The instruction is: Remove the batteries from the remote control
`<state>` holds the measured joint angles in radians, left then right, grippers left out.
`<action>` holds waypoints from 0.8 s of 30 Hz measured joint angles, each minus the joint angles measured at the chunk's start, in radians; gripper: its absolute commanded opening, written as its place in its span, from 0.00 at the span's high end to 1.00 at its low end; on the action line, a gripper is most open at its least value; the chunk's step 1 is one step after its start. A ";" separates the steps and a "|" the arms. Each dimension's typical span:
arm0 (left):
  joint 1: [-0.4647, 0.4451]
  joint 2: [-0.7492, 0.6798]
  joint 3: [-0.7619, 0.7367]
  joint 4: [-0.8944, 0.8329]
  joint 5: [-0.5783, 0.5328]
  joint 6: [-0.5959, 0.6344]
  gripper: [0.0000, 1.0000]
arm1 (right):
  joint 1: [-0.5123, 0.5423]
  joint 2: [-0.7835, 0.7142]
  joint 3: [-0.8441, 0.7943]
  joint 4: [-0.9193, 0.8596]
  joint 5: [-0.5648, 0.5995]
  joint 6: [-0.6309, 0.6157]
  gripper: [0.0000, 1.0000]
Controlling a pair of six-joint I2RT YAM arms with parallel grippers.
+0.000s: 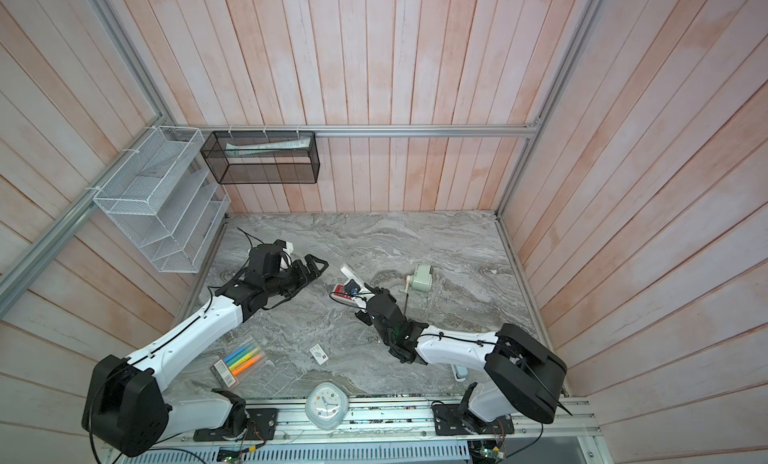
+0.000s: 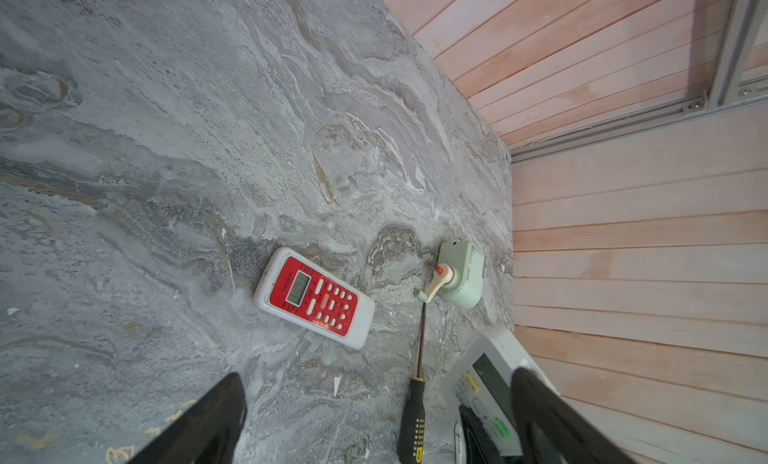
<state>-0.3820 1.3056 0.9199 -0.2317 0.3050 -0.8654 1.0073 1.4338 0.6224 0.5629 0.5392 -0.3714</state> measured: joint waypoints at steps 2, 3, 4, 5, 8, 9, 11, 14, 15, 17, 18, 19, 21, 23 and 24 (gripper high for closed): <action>0.004 0.000 0.000 0.020 0.040 -0.008 0.00 | 0.019 0.005 -0.005 0.037 0.068 -0.065 0.89; 0.004 0.000 0.000 0.030 0.063 -0.012 0.00 | 0.027 0.009 -0.005 0.057 0.098 -0.098 0.89; 0.004 0.000 0.000 0.040 0.084 -0.016 0.00 | 0.035 0.014 -0.005 0.079 0.130 -0.131 0.89; 0.004 0.000 0.000 0.047 0.100 -0.018 0.00 | 0.042 0.019 -0.005 0.098 0.154 -0.160 0.89; 0.004 0.000 0.002 0.057 0.143 -0.018 0.00 | 0.069 0.043 -0.009 0.164 0.220 -0.254 0.89; 0.004 0.000 0.003 0.060 0.154 -0.018 0.00 | 0.079 0.055 -0.009 0.185 0.239 -0.287 0.89; 0.004 0.003 0.008 0.063 0.171 -0.018 0.00 | 0.093 0.080 -0.009 0.230 0.272 -0.343 0.90; 0.004 0.014 0.016 0.066 0.195 -0.016 0.00 | 0.114 0.124 -0.014 0.301 0.314 -0.439 0.90; 0.004 0.019 0.018 0.067 0.200 -0.014 0.00 | 0.121 0.138 -0.016 0.325 0.327 -0.470 0.90; 0.004 0.025 0.018 0.067 0.212 -0.010 0.00 | 0.131 0.163 -0.018 0.368 0.344 -0.525 0.90; 0.004 0.027 0.018 0.067 0.216 -0.008 0.00 | 0.134 0.175 -0.019 0.389 0.354 -0.552 0.90; 0.004 0.028 0.018 0.067 0.219 -0.006 0.00 | 0.138 0.186 -0.019 0.411 0.361 -0.581 0.91; 0.004 0.029 0.018 0.067 0.225 0.002 0.00 | 0.142 0.202 -0.020 0.455 0.376 -0.633 0.91; 0.006 0.030 0.018 0.068 0.234 0.006 0.00 | 0.146 0.217 -0.023 0.505 0.385 -0.682 0.91; 0.008 0.033 0.018 0.071 0.240 0.008 0.00 | 0.148 0.225 -0.024 0.531 0.388 -0.709 0.91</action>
<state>-0.3737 1.3388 0.9382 -0.1612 0.5449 -0.8574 1.1553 1.6592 0.5980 1.0939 0.9268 -1.0805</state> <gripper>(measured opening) 0.998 0.180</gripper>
